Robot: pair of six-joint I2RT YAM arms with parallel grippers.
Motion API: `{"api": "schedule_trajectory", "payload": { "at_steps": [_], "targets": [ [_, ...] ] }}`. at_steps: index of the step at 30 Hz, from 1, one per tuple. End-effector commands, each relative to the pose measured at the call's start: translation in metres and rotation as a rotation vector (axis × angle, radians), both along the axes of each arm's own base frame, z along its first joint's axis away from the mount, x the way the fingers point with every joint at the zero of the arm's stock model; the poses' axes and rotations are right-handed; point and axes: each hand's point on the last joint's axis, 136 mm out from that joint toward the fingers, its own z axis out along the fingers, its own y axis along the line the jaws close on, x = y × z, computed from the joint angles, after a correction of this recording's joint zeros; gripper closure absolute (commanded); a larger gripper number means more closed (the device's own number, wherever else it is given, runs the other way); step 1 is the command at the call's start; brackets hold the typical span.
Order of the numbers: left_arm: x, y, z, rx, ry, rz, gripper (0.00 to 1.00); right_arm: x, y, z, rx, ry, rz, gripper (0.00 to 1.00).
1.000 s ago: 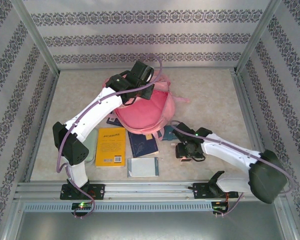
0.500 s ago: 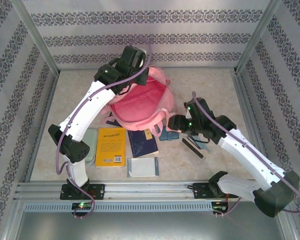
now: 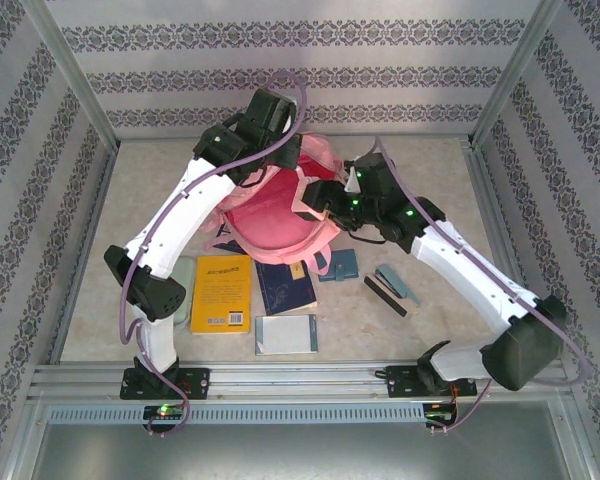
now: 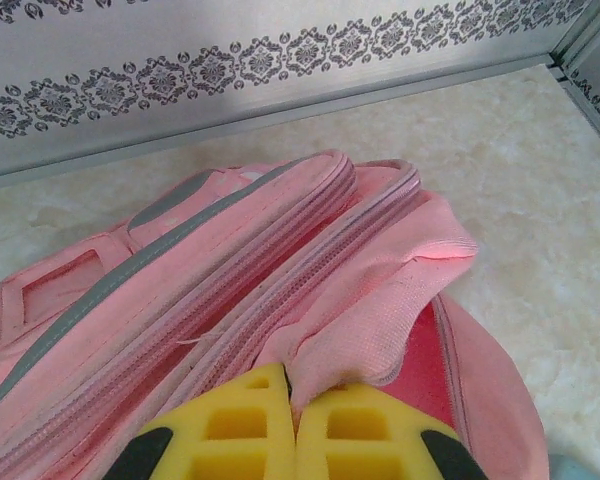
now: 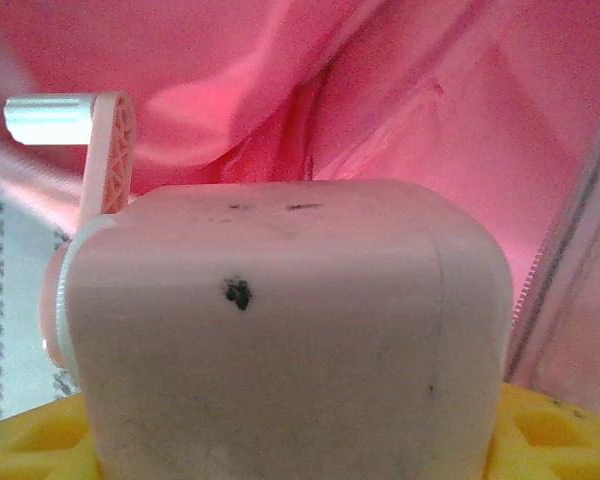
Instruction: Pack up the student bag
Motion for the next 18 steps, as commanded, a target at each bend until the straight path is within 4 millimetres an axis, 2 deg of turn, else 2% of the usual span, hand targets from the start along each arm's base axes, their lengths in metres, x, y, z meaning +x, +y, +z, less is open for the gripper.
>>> {"api": "schedule_trajectory", "payload": {
  "at_steps": [1, 4, 13, 18],
  "targets": [
    [0.009, 0.004, 0.05, -0.115, -0.118, 0.051, 1.0, 0.022, 0.01, -0.01, 0.073, 0.092, -0.104, 0.6],
    [0.009, 0.004, 0.06, -0.138, -0.119, 0.062, 1.0, 0.04, 0.005, -0.031, 0.019, 0.136, -0.181, 0.62],
    [0.004, 0.005, 0.089, -0.185, -0.164, 0.054, 1.0, 0.11, -0.014, -0.072, -0.132, 0.195, -0.295, 0.6],
    [-0.001, -0.004, 0.1, -0.228, -0.171, 0.005, 1.0, 0.149, -0.012, -0.094, -0.11, 0.194, -0.273, 0.58]
  ]
}}
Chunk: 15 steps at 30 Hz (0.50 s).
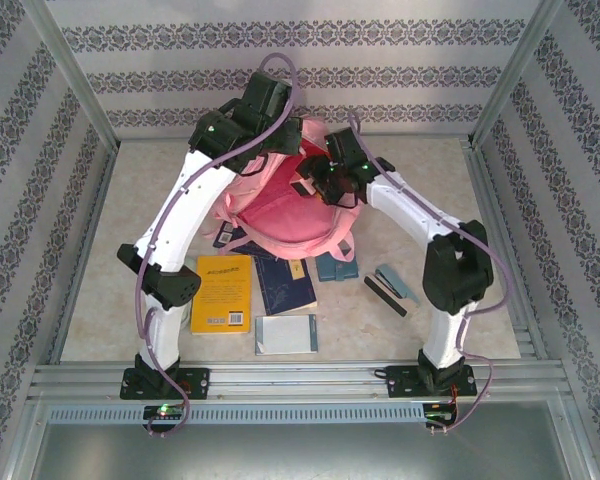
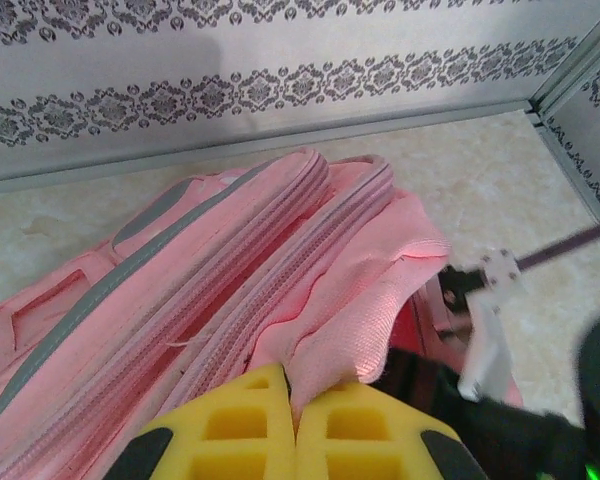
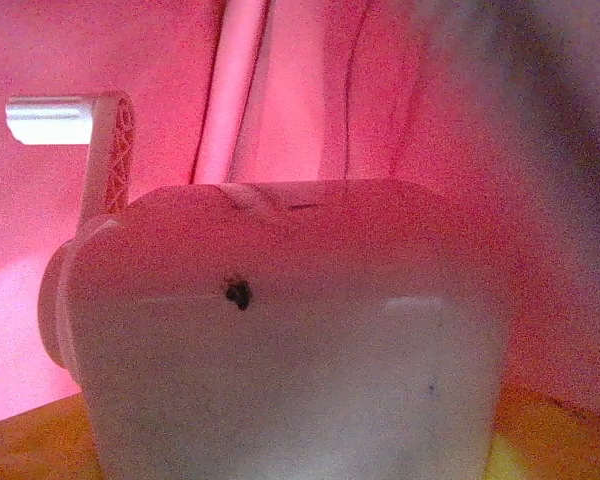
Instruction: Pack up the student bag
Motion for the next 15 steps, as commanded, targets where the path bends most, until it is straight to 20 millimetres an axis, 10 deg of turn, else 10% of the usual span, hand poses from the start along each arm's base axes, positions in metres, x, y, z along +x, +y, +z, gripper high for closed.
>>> {"api": "schedule_trajectory", "payload": {
  "at_steps": [1, 15],
  "targets": [
    [-0.002, -0.001, 0.068, -0.158, -0.161, -0.01, 1.0, 0.023, 0.0, -0.013, -0.005, -0.024, 0.03, 0.57],
    [-0.009, -0.003, 0.085, -0.221, -0.181, -0.025, 1.0, 0.036, 0.068, 0.005, 0.004, -0.133, 0.277, 0.11]
  ]
}}
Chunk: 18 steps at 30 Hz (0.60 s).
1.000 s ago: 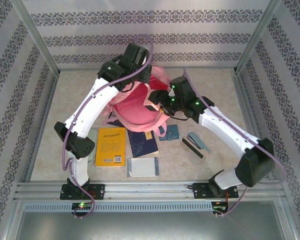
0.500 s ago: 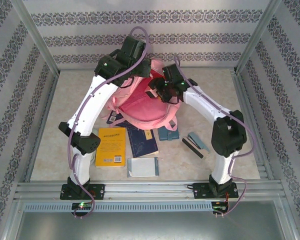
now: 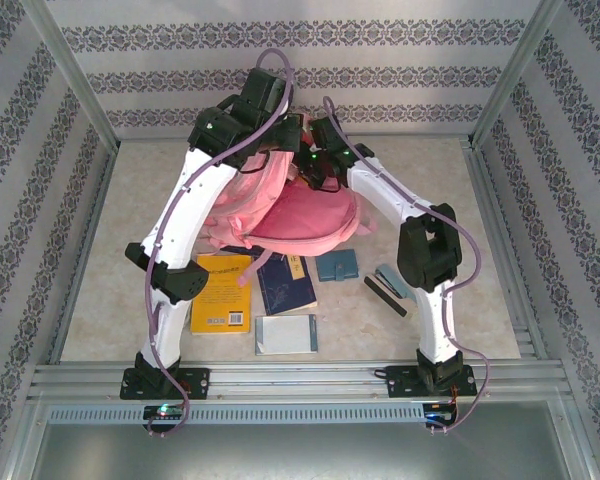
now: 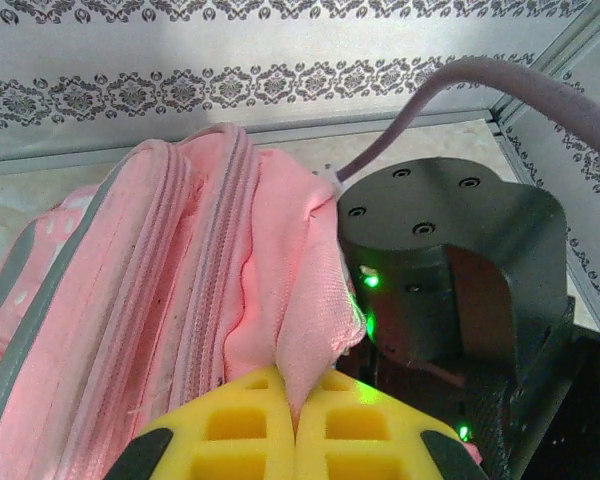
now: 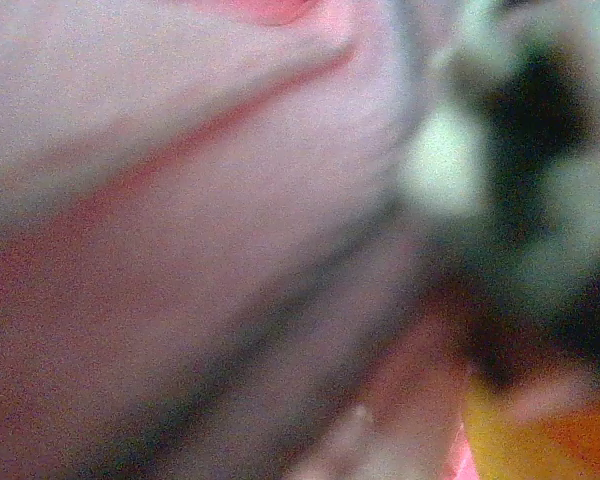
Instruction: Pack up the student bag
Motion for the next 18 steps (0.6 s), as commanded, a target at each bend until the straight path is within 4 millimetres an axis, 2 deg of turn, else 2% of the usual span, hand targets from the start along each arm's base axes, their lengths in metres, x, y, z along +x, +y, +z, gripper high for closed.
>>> {"api": "schedule_trajectory", "payload": {
  "at_steps": [1, 4, 10, 13, 18],
  "targets": [
    [-0.01, 0.004, 0.084, -0.151, -0.216, -0.011, 1.0, -0.007, 0.014, 0.003, 0.007, -0.007, 0.073, 0.1],
    [-0.009, 0.006, 0.08, -0.135, -0.211, -0.006, 1.0, -0.01, 0.016, 0.016, 0.002, -0.056, 0.11, 0.02],
    [-0.004, 0.012, 0.073, -0.093, -0.207, 0.0, 1.0, -0.023, 0.019, 0.057, -0.046, -0.187, 0.229, 0.02],
    [-0.002, 0.018, 0.07, -0.068, -0.204, 0.016, 1.0, -0.032, 0.008, 0.075, -0.094, -0.236, 0.245, 0.02],
    [0.001, 0.031, 0.06, -0.032, -0.177, 0.062, 1.0, -0.054, -0.025, 0.11, -0.122, -0.331, 0.22, 0.02]
  ]
}}
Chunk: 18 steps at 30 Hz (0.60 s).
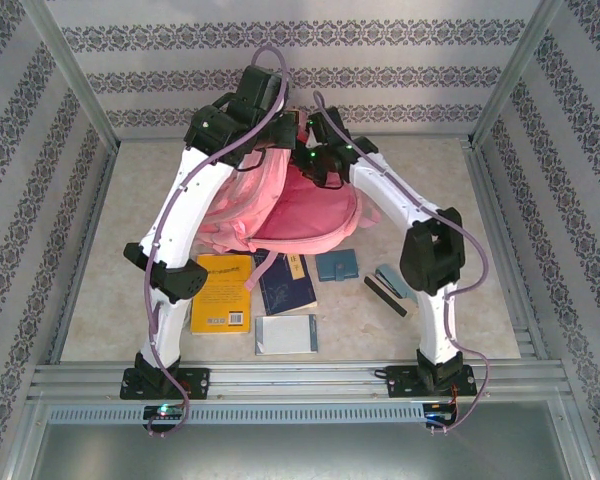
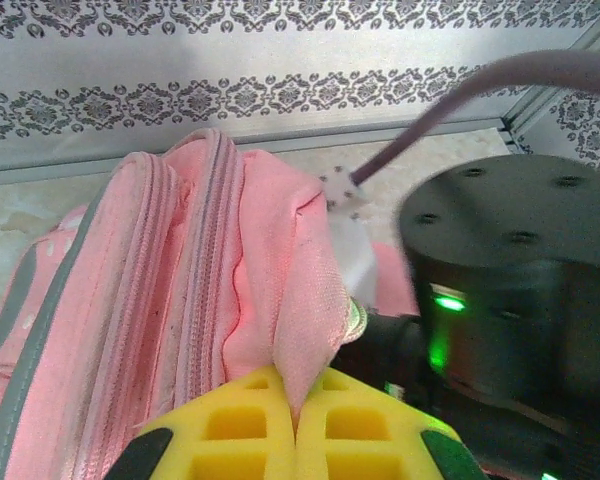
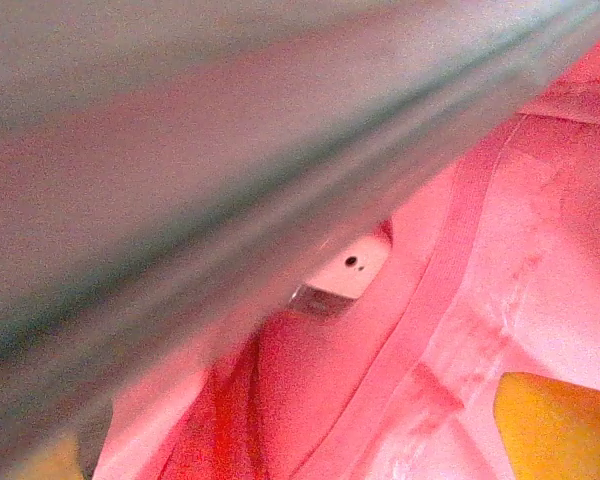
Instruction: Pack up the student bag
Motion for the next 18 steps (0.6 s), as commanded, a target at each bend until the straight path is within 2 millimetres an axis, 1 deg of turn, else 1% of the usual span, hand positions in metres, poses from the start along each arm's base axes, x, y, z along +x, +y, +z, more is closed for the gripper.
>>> {"api": "schedule_trajectory", "payload": {
  "at_steps": [1, 3, 5, 7, 11, 12, 15, 17, 18],
  "targets": [
    [-0.005, 0.016, 0.057, -0.059, -0.158, 0.031, 1.0, -0.025, -0.022, 0.064, -0.004, -0.171, 0.024, 0.02],
    [-0.004, 0.017, 0.054, -0.055, -0.149, 0.036, 1.0, -0.039, -0.032, 0.072, -0.011, -0.189, 0.025, 0.03],
    [-0.002, 0.017, 0.051, -0.045, -0.143, 0.039, 1.0, -0.055, -0.038, 0.081, -0.013, -0.211, 0.036, 0.05],
    [-0.001, 0.017, 0.047, -0.039, -0.135, 0.038, 1.0, -0.072, -0.048, 0.089, -0.033, -0.246, 0.033, 0.07],
    [0.0, 0.014, 0.039, -0.035, -0.111, 0.032, 1.0, -0.104, -0.075, 0.092, -0.057, -0.269, 0.011, 0.13],
    [0.001, 0.013, 0.036, -0.038, -0.101, 0.03, 1.0, -0.112, -0.084, 0.092, -0.081, -0.277, 0.0, 0.14],
    [0.001, 0.007, 0.027, -0.05, -0.067, 0.02, 1.0, -0.136, -0.114, 0.077, -0.161, -0.26, -0.034, 0.18],
    [0.002, 0.003, 0.02, -0.064, -0.043, 0.015, 1.0, -0.148, -0.132, 0.066, -0.194, -0.247, -0.059, 0.19],
    [0.002, 0.001, 0.017, -0.071, -0.03, 0.009, 1.0, -0.155, -0.145, 0.054, -0.214, -0.231, -0.083, 0.22]
  ]
}}
